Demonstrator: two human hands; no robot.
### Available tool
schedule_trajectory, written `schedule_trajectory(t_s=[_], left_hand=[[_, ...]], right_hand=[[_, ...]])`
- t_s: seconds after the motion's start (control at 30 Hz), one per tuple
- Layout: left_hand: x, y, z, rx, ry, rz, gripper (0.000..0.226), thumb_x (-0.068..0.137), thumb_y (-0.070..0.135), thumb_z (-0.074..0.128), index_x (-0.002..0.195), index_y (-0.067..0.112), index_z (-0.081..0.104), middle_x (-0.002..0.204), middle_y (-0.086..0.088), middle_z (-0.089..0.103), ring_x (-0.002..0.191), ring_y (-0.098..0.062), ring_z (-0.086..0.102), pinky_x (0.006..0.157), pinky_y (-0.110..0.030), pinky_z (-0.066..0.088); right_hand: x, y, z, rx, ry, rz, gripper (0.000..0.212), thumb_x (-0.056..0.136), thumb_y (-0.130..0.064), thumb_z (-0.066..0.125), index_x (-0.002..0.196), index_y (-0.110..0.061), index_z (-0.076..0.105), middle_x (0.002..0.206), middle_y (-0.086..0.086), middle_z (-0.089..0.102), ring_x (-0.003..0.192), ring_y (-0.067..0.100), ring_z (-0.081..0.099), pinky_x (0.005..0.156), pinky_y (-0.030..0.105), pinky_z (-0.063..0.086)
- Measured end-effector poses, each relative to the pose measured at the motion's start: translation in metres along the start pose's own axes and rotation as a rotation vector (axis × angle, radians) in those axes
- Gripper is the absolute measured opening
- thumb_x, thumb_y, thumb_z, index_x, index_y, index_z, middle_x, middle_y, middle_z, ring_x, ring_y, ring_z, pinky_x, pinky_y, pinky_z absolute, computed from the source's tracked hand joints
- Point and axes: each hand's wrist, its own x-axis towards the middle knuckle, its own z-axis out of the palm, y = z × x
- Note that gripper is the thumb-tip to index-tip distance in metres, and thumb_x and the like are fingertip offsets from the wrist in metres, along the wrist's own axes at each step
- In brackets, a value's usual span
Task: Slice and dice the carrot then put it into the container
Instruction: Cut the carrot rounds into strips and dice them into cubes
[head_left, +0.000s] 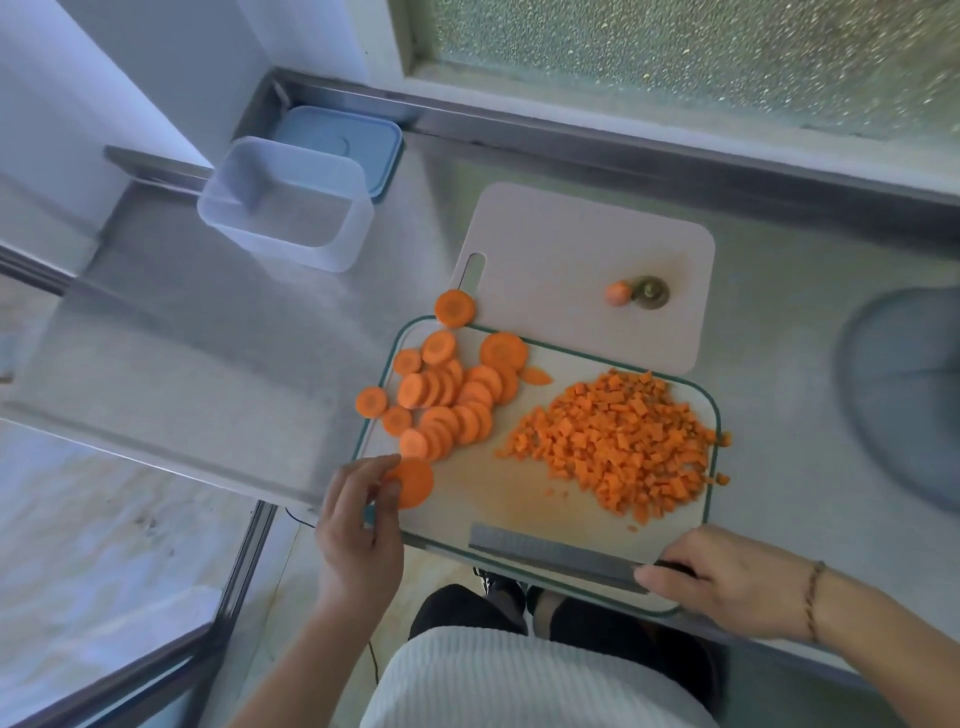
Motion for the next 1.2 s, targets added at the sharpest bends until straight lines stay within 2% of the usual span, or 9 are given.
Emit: schedule_trajectory(t_s=[0.1,0.2,0.3,0.43,0.57,0.73,0.83,1.03,1.2], left_hand=[[-0.002,-0.003,0.001,-0.029,-0.014,0.001,0.018,0.094,0.003,0.055,0.103,-0.001,0.069,0.098,-0.003,0.061,0.096,0.008,0.056,0.082,-0.008,0.043],[-0.006,-0.004,0.005,-0.057,-0.039,0.026,0.021,0.093,0.0,0.056,0.107,0.01,0.067,0.105,0.006,0.06,0.101,0.008,0.056,0.083,-0.006,0.043],[-0.011,-0.001,0.013,-0.136,-0.121,0.125,0.019,0.096,0.009,0.052,0.11,0.016,0.062,0.108,0.013,0.057,0.102,0.004,0.057,0.079,-0.007,0.044],[-0.023,0.014,0.039,-0.166,-0.309,0.213,0.017,0.097,0.013,0.055,0.111,0.018,0.063,0.109,0.009,0.058,0.097,-0.009,0.062,0.081,-0.025,0.051],[-0.031,0.024,0.066,0.016,-0.371,0.374,0.013,0.096,0.02,0.06,0.108,0.019,0.065,0.105,0.002,0.066,0.093,-0.02,0.062,0.079,-0.038,0.046],[-0.03,0.022,0.069,0.063,-0.363,0.476,0.014,0.096,0.026,0.065,0.104,0.014,0.069,0.113,-0.003,0.064,0.097,-0.03,0.06,0.08,-0.04,0.046],[-0.033,0.023,0.071,0.047,-0.453,0.664,0.014,0.094,0.02,0.07,0.103,0.01,0.071,0.115,-0.003,0.066,0.104,-0.032,0.062,0.084,-0.04,0.048],[-0.038,0.018,0.076,0.011,-0.455,0.645,0.011,0.091,0.012,0.074,0.099,0.005,0.076,0.115,-0.006,0.069,0.101,-0.032,0.065,0.084,-0.042,0.054],[-0.037,0.019,0.074,0.001,-0.451,0.656,0.01,0.089,0.008,0.076,0.098,0.003,0.076,0.11,-0.008,0.071,0.097,-0.03,0.065,0.088,-0.037,0.054]], right_hand=[[0.004,0.002,-0.004,0.016,0.036,0.044,0.069,0.078,-0.08,0.029,0.062,-0.015,0.044,0.056,-0.004,0.038,0.05,0.008,0.036,0.053,0.028,0.034],[0.007,0.008,-0.016,0.074,0.165,0.058,0.068,0.082,-0.077,0.028,0.065,-0.014,0.047,0.058,0.0,0.046,0.053,0.011,0.044,0.058,0.03,0.042],[0.008,0.012,-0.03,0.136,0.273,0.125,0.058,0.082,-0.068,0.035,0.056,-0.017,0.044,0.049,-0.004,0.042,0.046,0.007,0.04,0.053,0.026,0.037],[0.007,0.007,-0.032,0.143,0.278,0.109,0.055,0.084,-0.063,0.04,0.052,-0.019,0.045,0.047,-0.006,0.041,0.045,0.007,0.039,0.051,0.025,0.036],[-0.007,-0.004,-0.013,0.144,0.321,0.049,0.042,0.089,-0.06,0.041,0.059,-0.031,0.05,0.049,-0.013,0.042,0.048,0.006,0.041,0.05,0.018,0.033],[-0.021,-0.01,0.028,0.126,0.429,0.126,0.078,0.077,-0.088,0.014,0.058,-0.017,0.041,0.049,-0.001,0.043,0.048,0.015,0.048,0.056,0.035,0.042],[-0.022,-0.014,0.044,0.125,0.464,0.154,0.081,0.073,-0.091,0.007,0.058,-0.019,0.042,0.055,-0.004,0.053,0.05,0.012,0.052,0.055,0.034,0.042],[-0.031,-0.011,0.054,0.127,0.481,0.152,0.076,0.074,-0.09,0.006,0.058,-0.025,0.042,0.056,-0.006,0.056,0.049,0.008,0.051,0.052,0.034,0.041],[-0.038,-0.001,0.055,0.102,0.411,0.178,0.086,0.071,-0.09,-0.002,0.07,-0.023,0.053,0.062,-0.004,0.06,0.058,0.007,0.057,0.061,0.035,0.047]])
